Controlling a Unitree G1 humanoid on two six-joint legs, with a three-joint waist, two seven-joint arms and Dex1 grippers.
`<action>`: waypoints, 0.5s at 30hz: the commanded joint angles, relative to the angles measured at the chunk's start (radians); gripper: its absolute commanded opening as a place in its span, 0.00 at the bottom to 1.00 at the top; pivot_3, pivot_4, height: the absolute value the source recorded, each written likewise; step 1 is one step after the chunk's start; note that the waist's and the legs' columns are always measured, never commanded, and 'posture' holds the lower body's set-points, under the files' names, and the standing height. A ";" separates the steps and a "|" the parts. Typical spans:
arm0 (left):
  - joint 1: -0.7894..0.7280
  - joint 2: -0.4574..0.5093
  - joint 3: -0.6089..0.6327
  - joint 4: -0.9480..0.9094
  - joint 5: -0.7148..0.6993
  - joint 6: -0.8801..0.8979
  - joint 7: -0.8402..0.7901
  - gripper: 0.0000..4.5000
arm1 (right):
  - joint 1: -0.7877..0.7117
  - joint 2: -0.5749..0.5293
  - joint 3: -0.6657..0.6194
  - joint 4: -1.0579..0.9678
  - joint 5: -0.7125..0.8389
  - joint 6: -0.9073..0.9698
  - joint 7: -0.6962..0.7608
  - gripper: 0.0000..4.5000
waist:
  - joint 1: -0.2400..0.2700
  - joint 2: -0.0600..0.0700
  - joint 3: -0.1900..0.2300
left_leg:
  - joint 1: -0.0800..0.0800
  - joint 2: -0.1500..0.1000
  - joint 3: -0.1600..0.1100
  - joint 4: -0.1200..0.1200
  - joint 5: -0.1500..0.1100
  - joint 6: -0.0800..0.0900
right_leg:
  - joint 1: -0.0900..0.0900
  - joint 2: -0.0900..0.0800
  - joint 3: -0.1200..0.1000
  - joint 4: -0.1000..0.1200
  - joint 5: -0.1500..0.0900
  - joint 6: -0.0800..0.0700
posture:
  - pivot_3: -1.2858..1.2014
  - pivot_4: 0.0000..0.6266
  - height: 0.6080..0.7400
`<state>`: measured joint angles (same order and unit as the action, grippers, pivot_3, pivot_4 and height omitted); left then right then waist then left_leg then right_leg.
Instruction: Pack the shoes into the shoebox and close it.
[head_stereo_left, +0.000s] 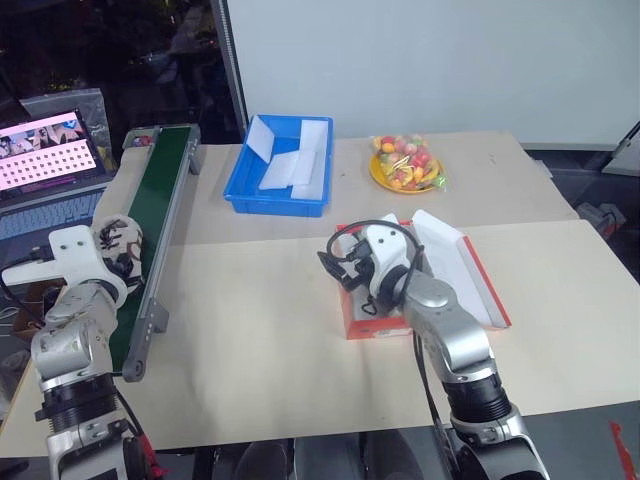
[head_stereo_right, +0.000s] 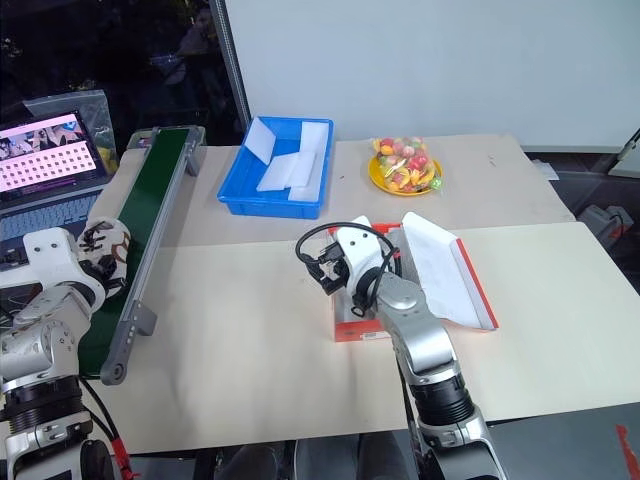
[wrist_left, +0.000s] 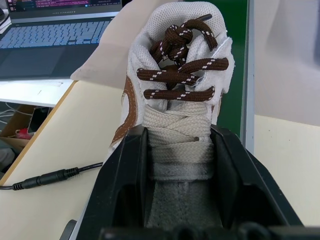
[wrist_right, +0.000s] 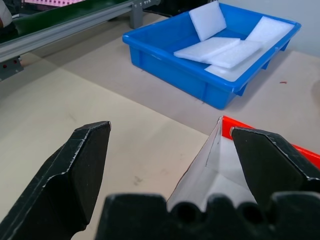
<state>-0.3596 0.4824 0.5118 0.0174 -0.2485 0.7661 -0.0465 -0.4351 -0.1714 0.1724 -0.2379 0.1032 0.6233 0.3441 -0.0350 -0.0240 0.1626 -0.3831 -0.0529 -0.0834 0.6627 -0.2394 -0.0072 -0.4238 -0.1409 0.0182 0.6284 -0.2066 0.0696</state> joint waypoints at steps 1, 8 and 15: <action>-0.024 0.003 -0.009 -0.001 0.004 -0.005 0.012 0.40 | -0.013 0.002 -0.023 -0.050 0.019 0.006 -0.002 1.00 | 0.001 0.000 0.000 | 0.000 0.000 0.000 0.000 0.000 0.000 | 0.000 0.000 0.000 0.000 0.000 0.000 | 0.52 0.24 1.00; -0.015 -0.015 -0.013 -0.025 -0.012 -0.019 0.007 0.23 | -0.013 0.001 -0.028 -0.058 0.017 0.014 -0.003 1.00 | 0.004 0.000 0.000 | 0.000 0.000 0.000 0.000 0.000 0.000 | 0.000 0.000 0.000 0.000 0.000 0.000 | 0.52 0.24 1.00; -0.007 -0.011 -0.026 -0.032 -0.001 -0.002 0.010 0.00 | -0.008 -0.002 -0.031 -0.061 0.015 0.019 -0.003 1.00 | 0.012 0.000 0.000 | 0.000 0.000 0.000 0.000 0.000 0.000 | 0.000 0.000 0.000 0.000 0.000 0.000 | 0.52 0.24 1.00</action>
<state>-0.3619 0.4623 0.4980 0.0100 -0.2527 0.7642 -0.0339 -0.4350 -0.1724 0.1568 -0.2507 0.1031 0.6432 0.3436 -0.0229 -0.0239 0.1626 -0.3830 -0.0529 -0.0835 0.6627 -0.2393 -0.0074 -0.4236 -0.1409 0.0179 0.6283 -0.2066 0.0695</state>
